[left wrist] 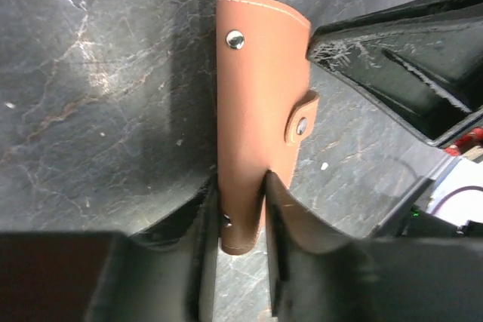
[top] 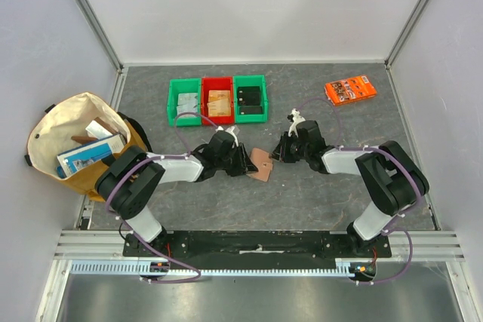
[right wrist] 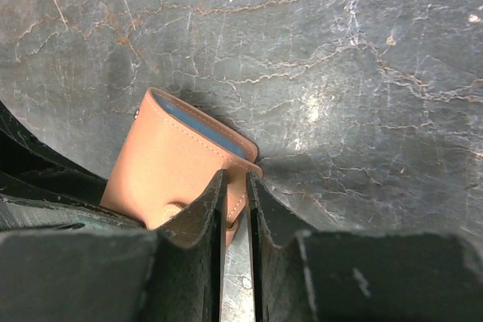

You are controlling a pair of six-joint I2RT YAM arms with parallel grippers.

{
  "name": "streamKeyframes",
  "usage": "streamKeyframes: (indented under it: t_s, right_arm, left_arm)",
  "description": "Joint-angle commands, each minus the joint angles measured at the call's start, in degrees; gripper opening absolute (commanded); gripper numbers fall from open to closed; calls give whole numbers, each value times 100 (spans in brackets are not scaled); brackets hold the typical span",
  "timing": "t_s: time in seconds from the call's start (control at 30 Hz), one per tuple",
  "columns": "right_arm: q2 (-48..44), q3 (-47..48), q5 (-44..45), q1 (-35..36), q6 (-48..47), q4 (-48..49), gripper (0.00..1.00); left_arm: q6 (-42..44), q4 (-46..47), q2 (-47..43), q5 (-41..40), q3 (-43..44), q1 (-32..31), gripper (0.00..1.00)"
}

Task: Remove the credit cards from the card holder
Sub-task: Open the card holder at the center of the board.

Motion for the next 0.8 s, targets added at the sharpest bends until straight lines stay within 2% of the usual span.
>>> streamKeyframes:
  t_s: [0.0, 0.07, 0.17, 0.3, 0.5, 0.77]
  right_arm:
    - [146, -126, -124, 31, -115, -240, 22]
    - [15, -126, -194, 40, -158, -248, 28]
    - [-345, -74, -73, 136, -325, -432, 40]
    - [-899, 198, 867, 698, -677, -1135, 56]
    - [-1190, 348, 1861, 1594, -783, -1285, 63]
    - [-742, 603, 2432, 2149, -616, -1215, 64]
  left_arm:
    - [-196, 218, -126, 15, -212, 21, 20]
    - [-267, 253, -275, -82, -326, 4, 2]
    - [-459, 245, -565, -380, -564, -14, 2]
    - [-828, 105, -1066, -1065, -933, -206, 2]
    - [-1295, -71, -1480, -1874, -1206, -514, 2]
    - [-1453, -72, -1515, -2104, -1268, -778, 2]
